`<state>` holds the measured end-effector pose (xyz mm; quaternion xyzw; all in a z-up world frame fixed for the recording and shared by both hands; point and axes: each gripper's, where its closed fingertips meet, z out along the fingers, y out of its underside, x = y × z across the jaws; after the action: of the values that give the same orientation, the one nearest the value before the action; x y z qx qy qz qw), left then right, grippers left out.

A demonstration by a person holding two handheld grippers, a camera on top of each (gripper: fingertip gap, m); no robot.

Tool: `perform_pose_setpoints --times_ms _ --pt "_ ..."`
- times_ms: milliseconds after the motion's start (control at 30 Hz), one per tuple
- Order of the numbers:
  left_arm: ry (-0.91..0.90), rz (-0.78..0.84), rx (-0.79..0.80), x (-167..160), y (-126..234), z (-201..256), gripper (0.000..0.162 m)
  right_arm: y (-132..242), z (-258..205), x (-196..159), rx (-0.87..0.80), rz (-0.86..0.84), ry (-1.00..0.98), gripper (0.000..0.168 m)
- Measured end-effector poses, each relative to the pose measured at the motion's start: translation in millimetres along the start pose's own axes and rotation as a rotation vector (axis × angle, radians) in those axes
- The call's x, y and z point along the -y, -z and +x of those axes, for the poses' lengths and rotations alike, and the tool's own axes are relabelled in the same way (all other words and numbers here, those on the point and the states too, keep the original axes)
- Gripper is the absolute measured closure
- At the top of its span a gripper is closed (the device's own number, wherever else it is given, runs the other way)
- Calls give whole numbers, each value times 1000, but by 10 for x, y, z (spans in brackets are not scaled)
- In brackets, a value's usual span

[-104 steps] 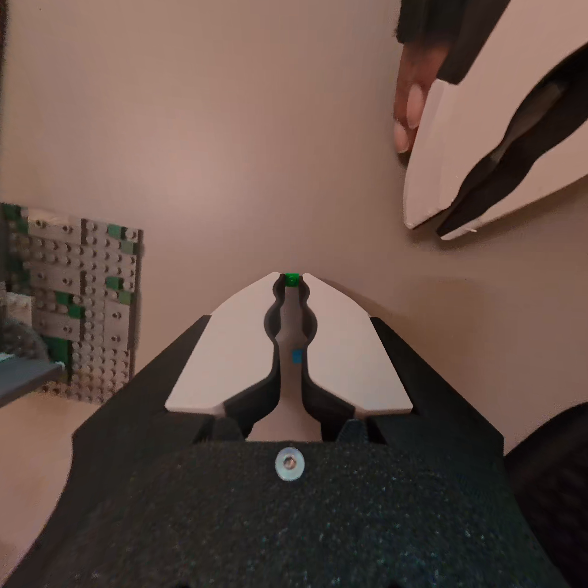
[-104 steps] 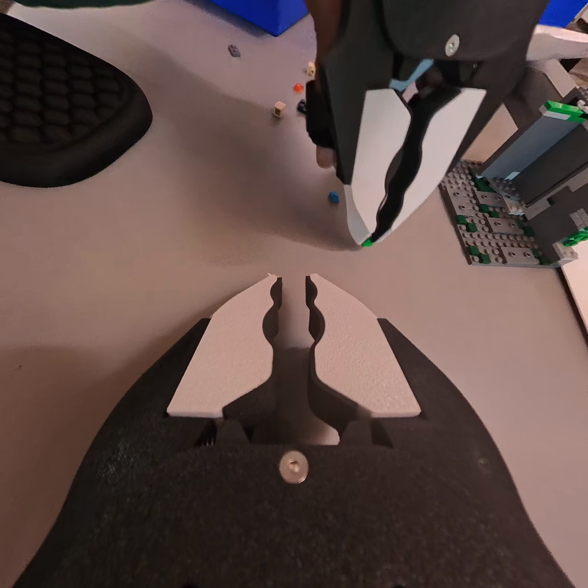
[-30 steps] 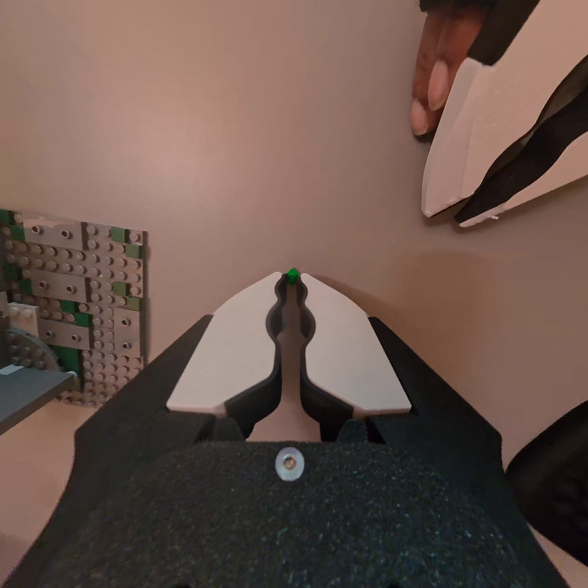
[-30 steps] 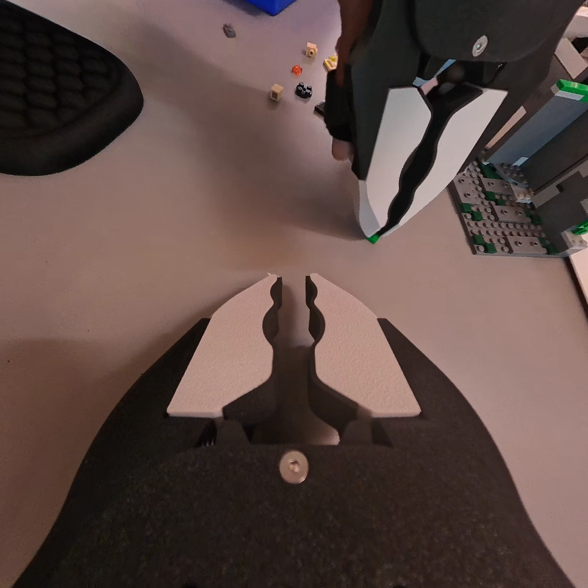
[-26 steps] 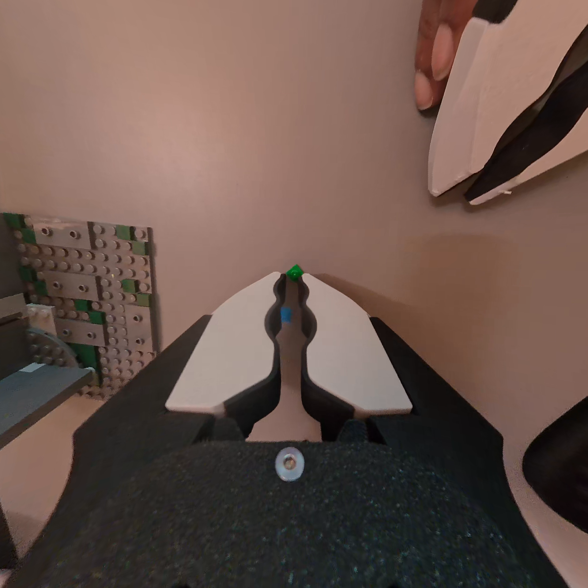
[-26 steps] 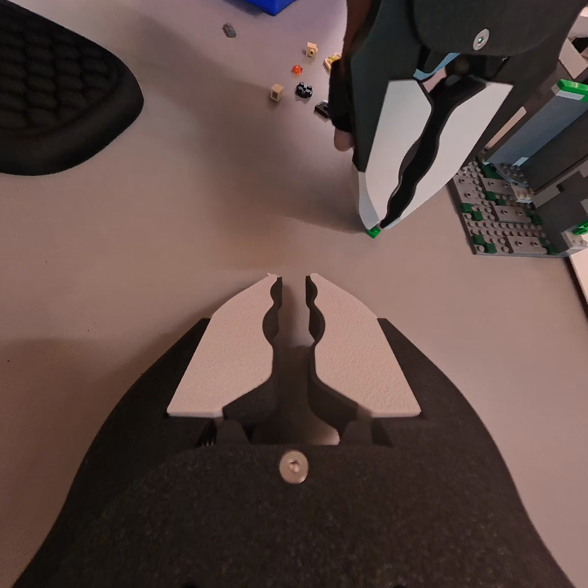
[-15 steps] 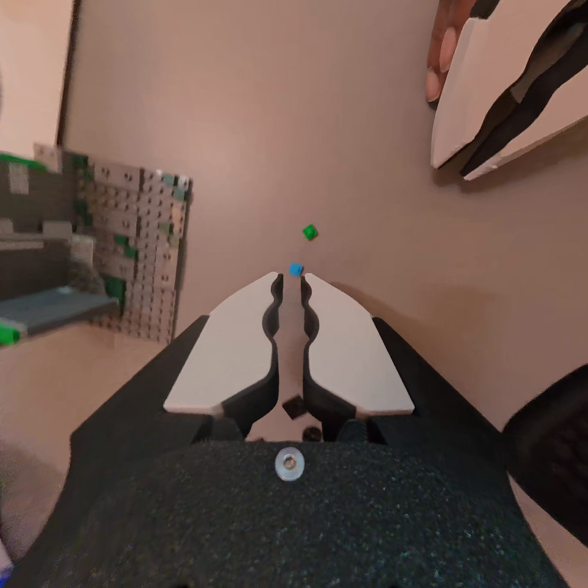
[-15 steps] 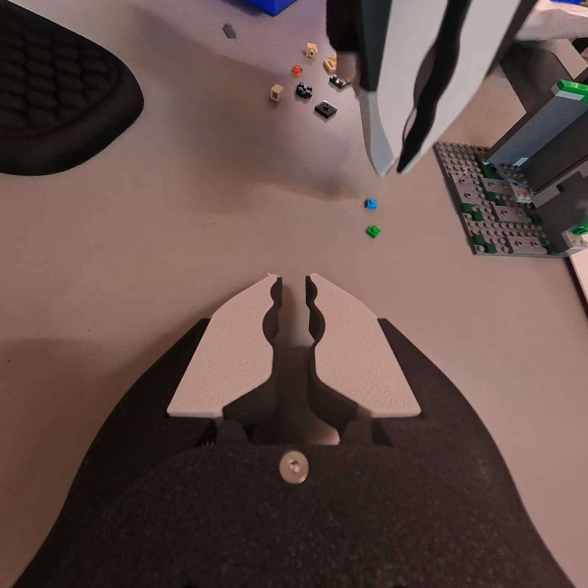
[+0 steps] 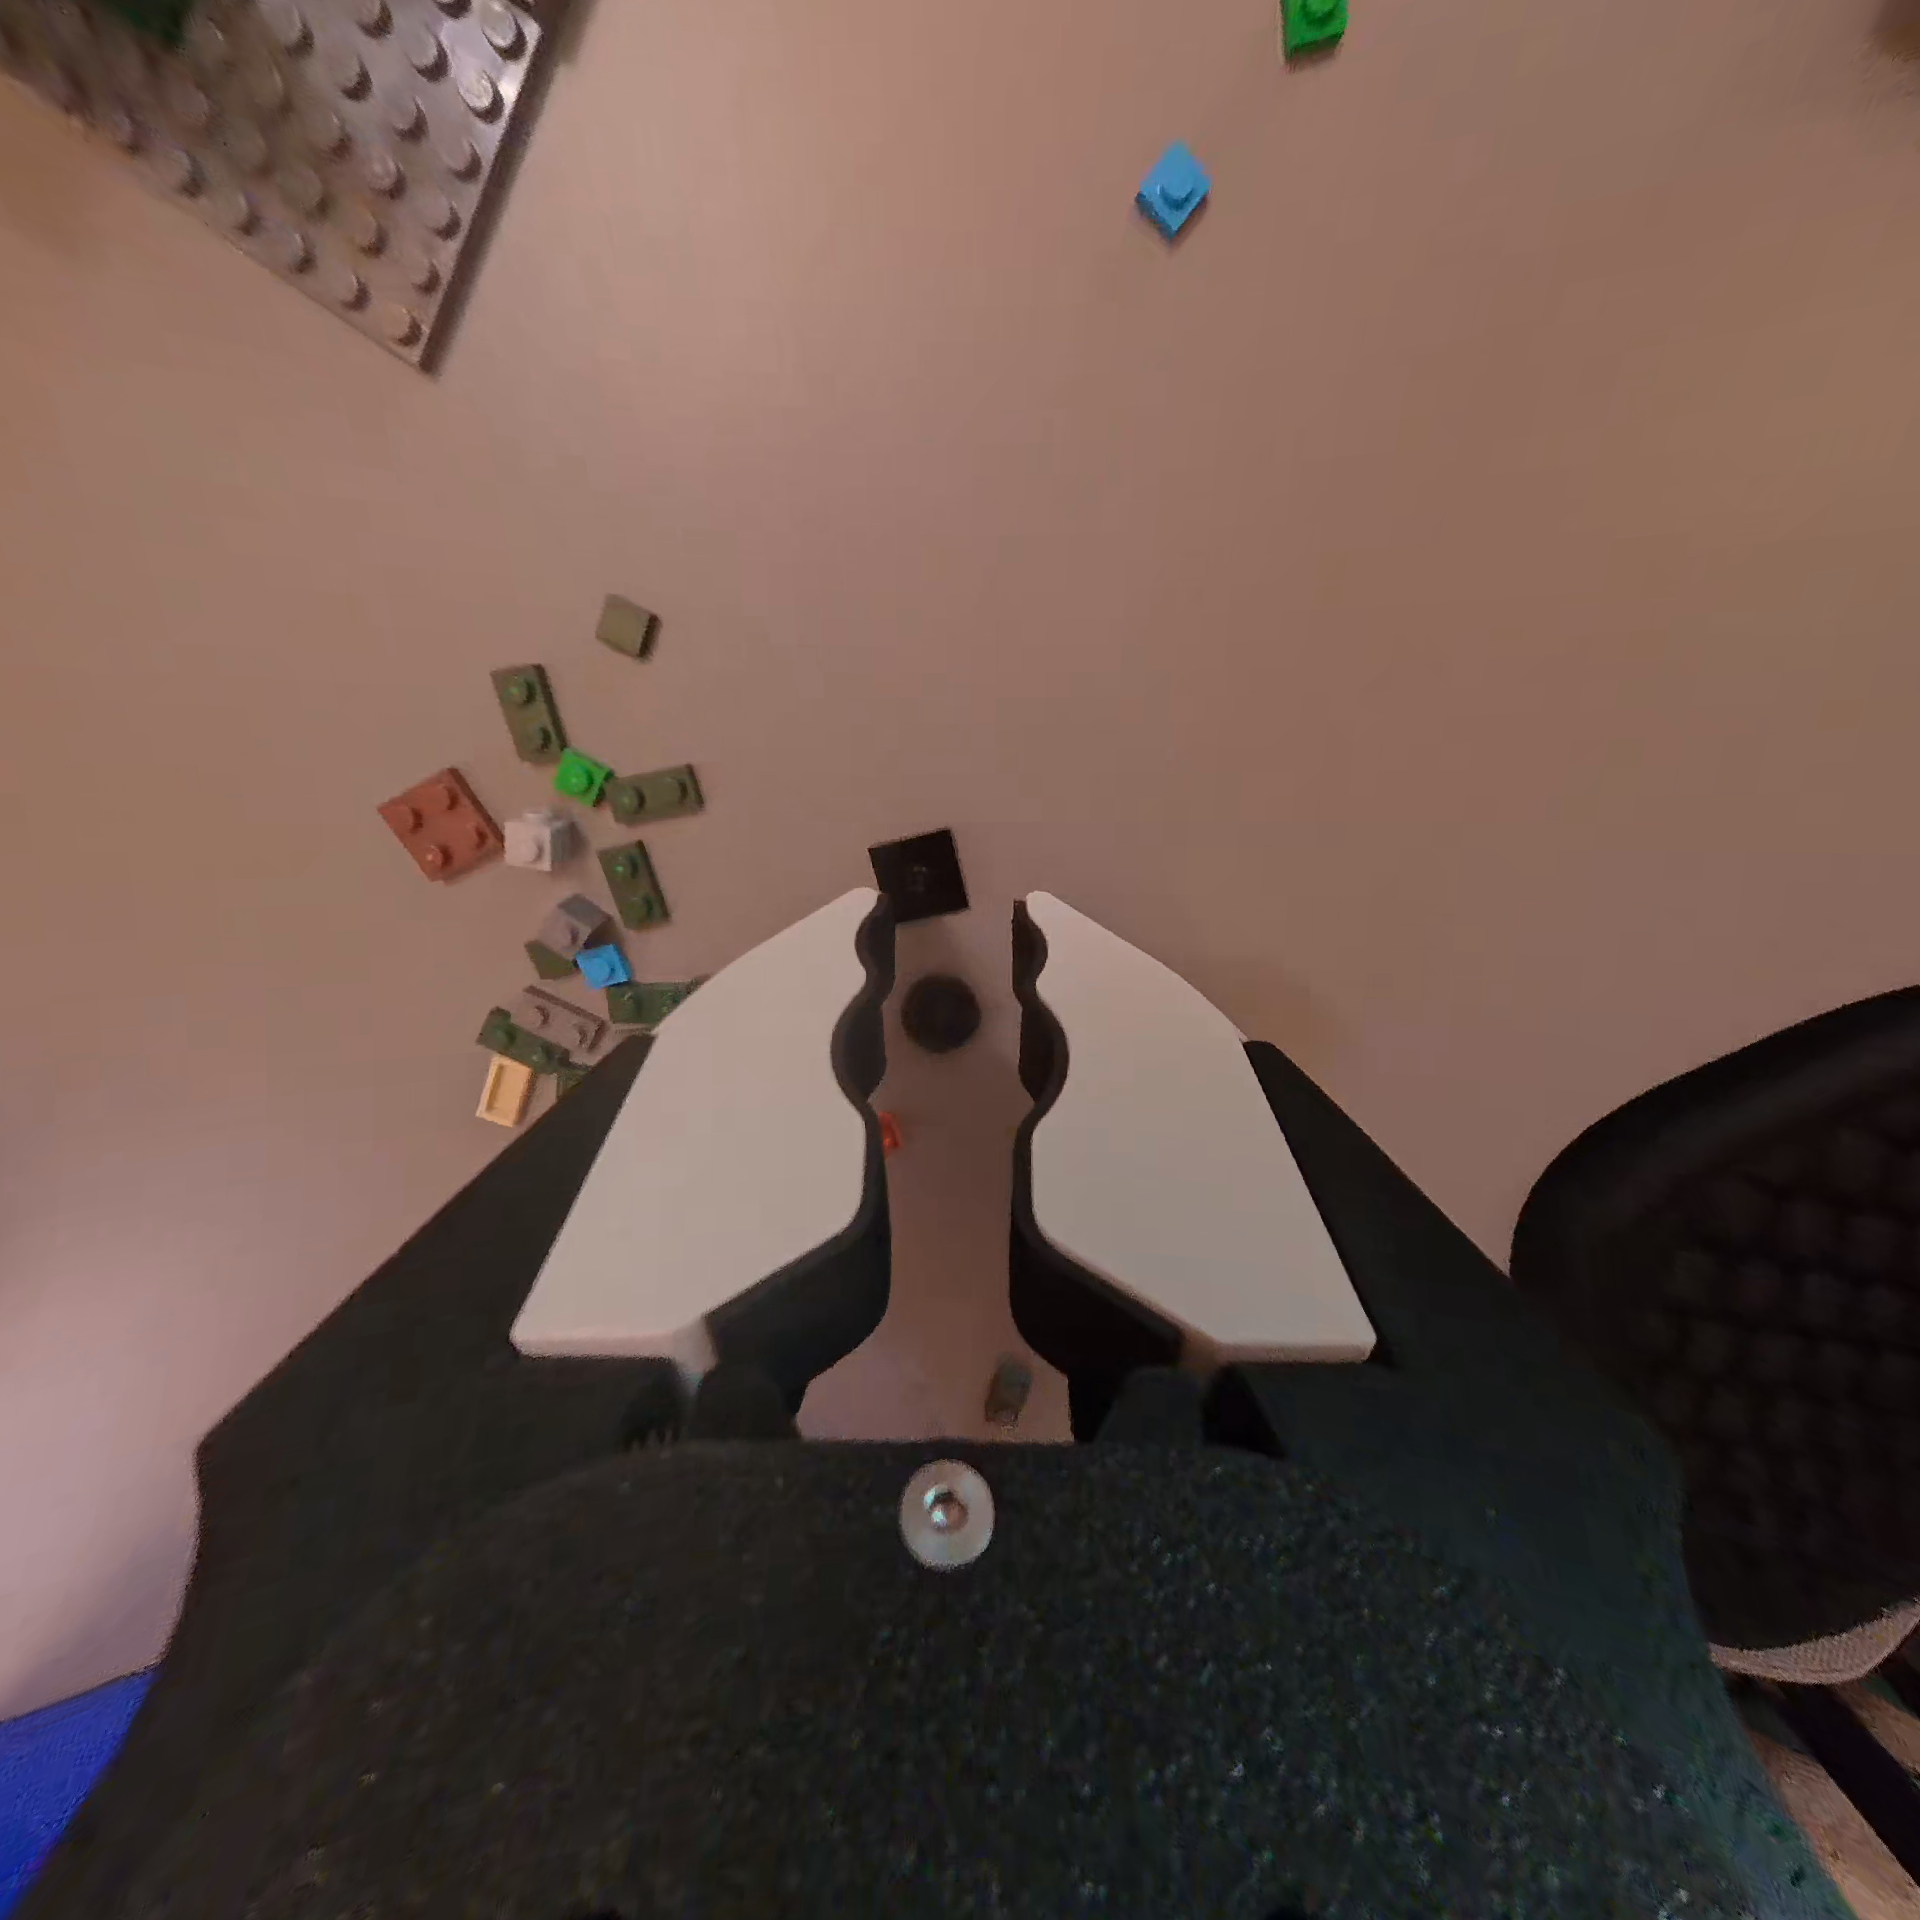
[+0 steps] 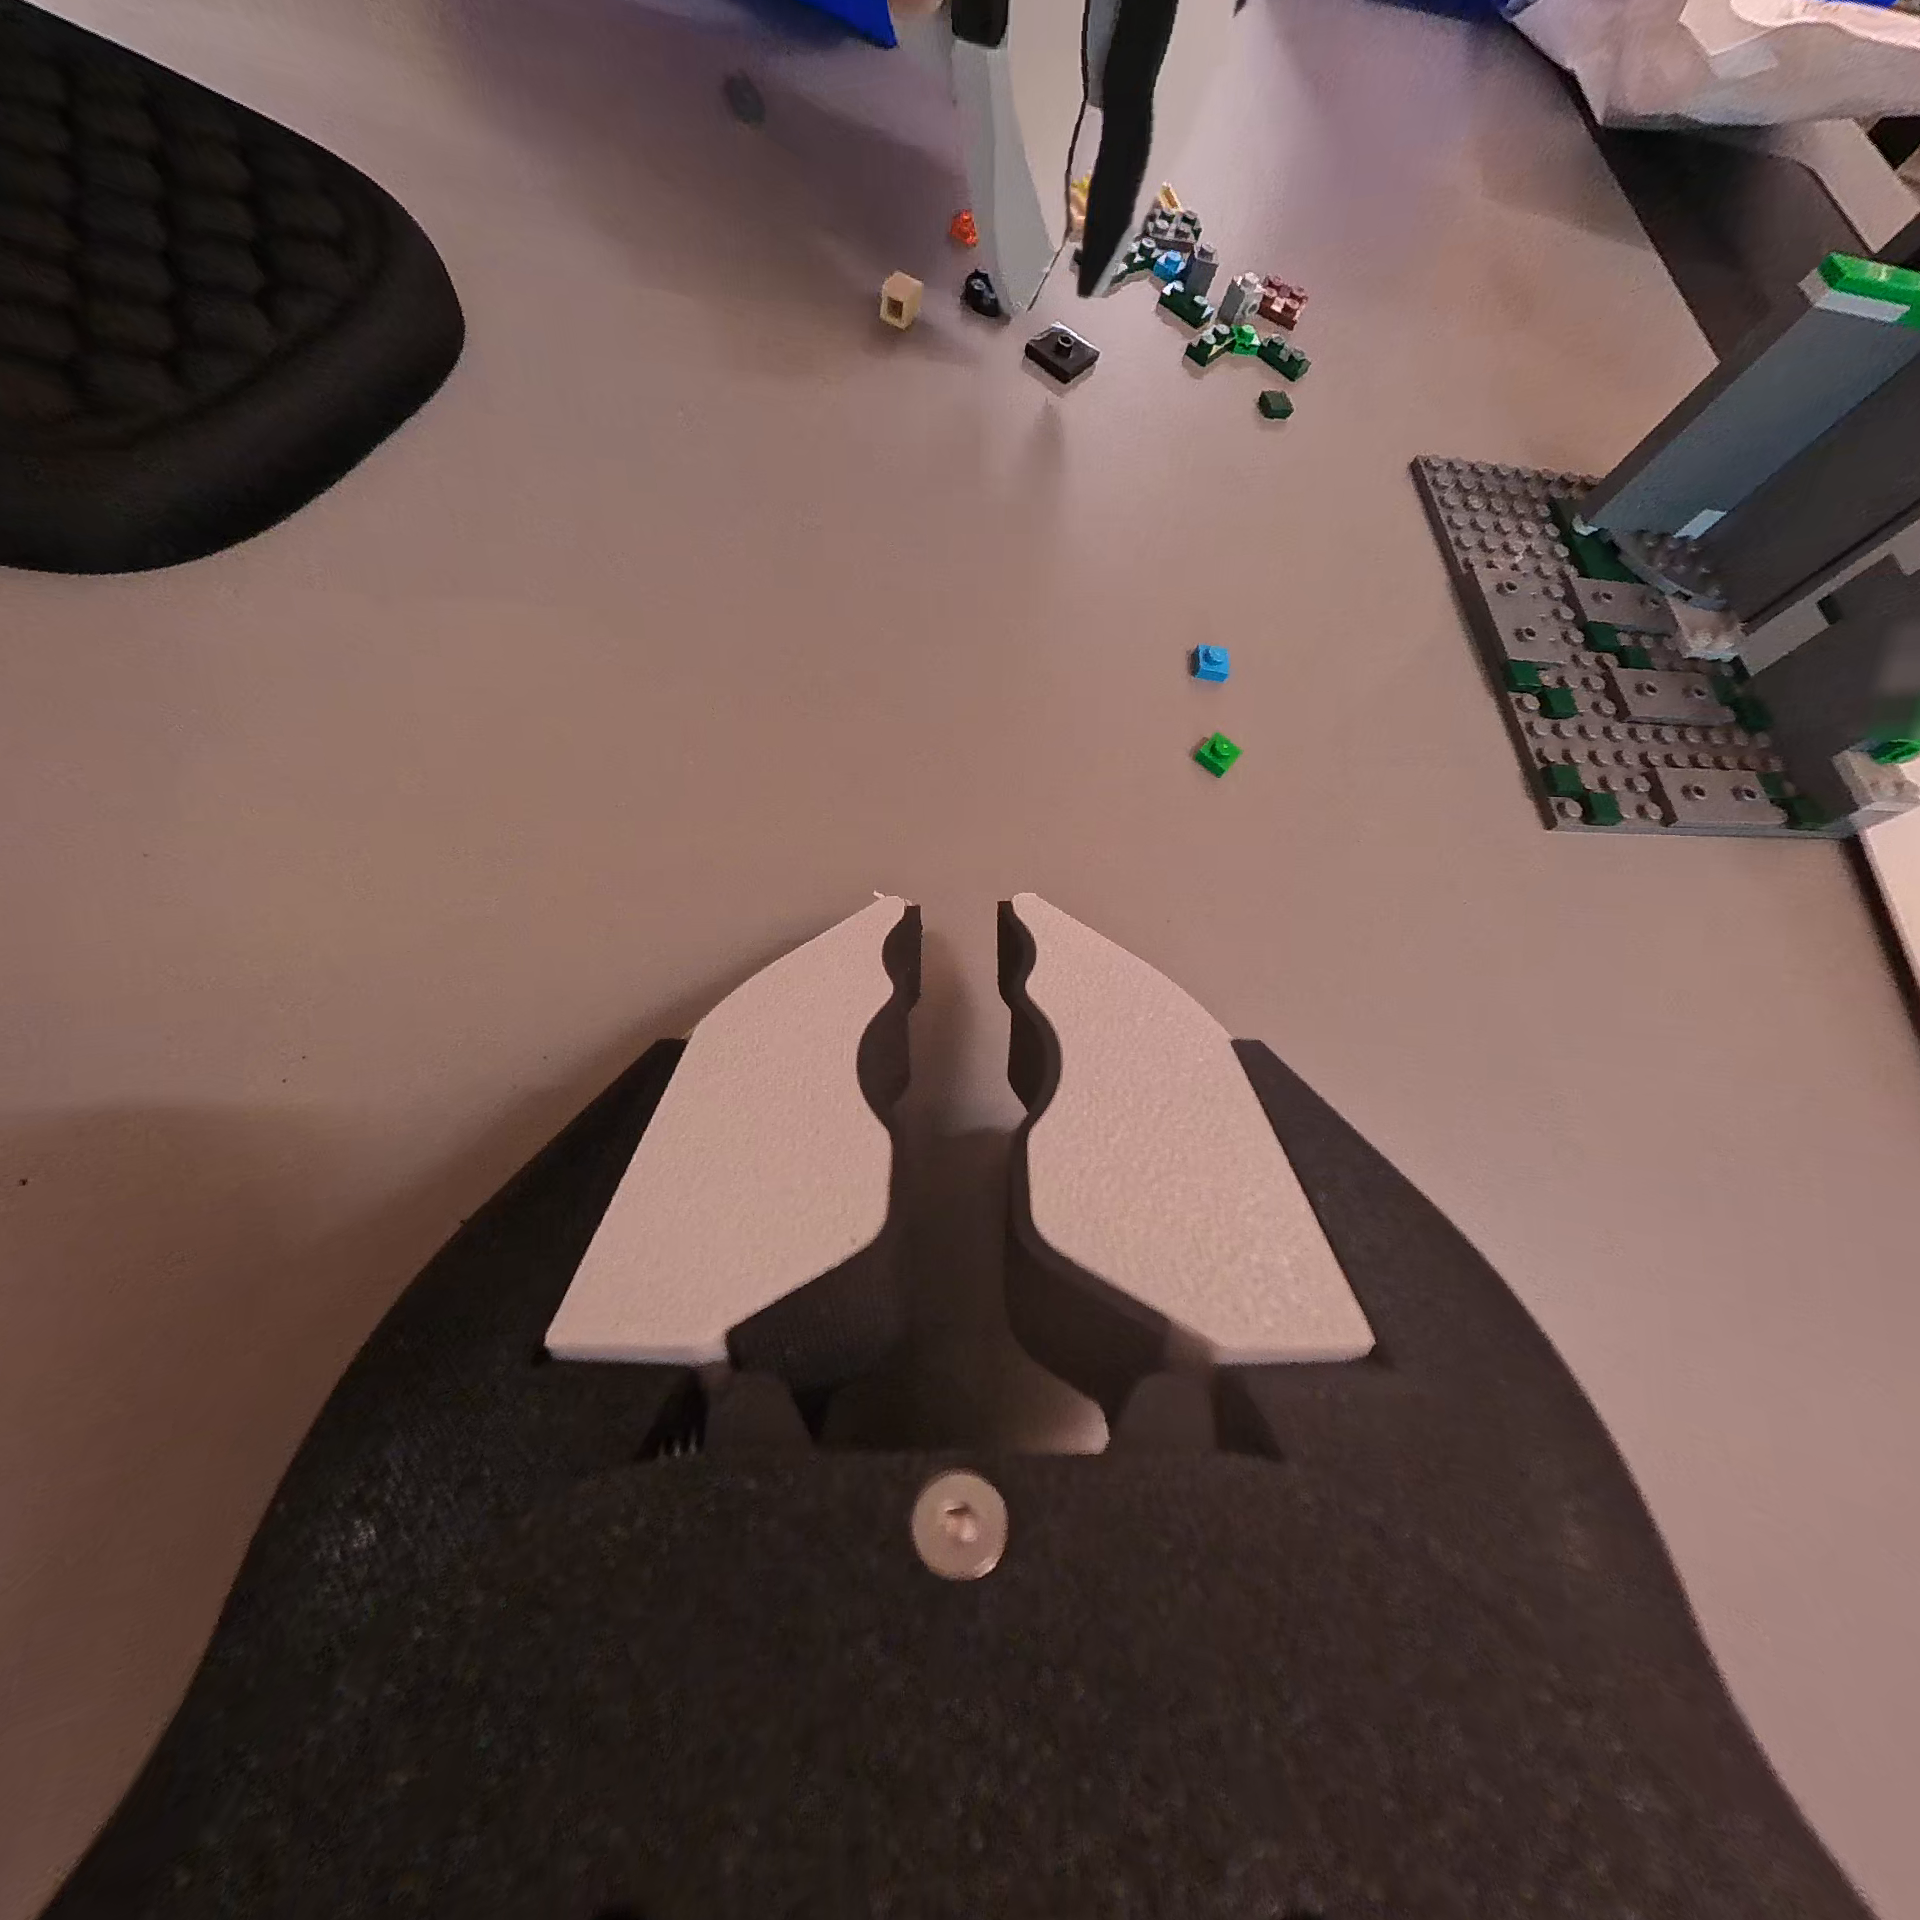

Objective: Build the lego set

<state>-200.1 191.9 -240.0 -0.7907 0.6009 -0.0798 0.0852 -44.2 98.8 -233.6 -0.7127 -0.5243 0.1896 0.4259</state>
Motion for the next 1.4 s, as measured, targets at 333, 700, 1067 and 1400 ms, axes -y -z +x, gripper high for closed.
perform_pose_setpoints --times_ms 333,700,1067,1400 --pt "15 -115 23 -254 -32 -39 142 0 3 0 1 0 -3 154" --pt "-46 -104 34 -170 -25 21 146 -1 5 -1 3 0 -7 154" --pt "-354 12 -27 1088 -177 637 146 11 -28 4 18 9 9 155" --pt "-396 -24 -57 1434 -449 711 146 28 -22 22 32 27 -12 156"
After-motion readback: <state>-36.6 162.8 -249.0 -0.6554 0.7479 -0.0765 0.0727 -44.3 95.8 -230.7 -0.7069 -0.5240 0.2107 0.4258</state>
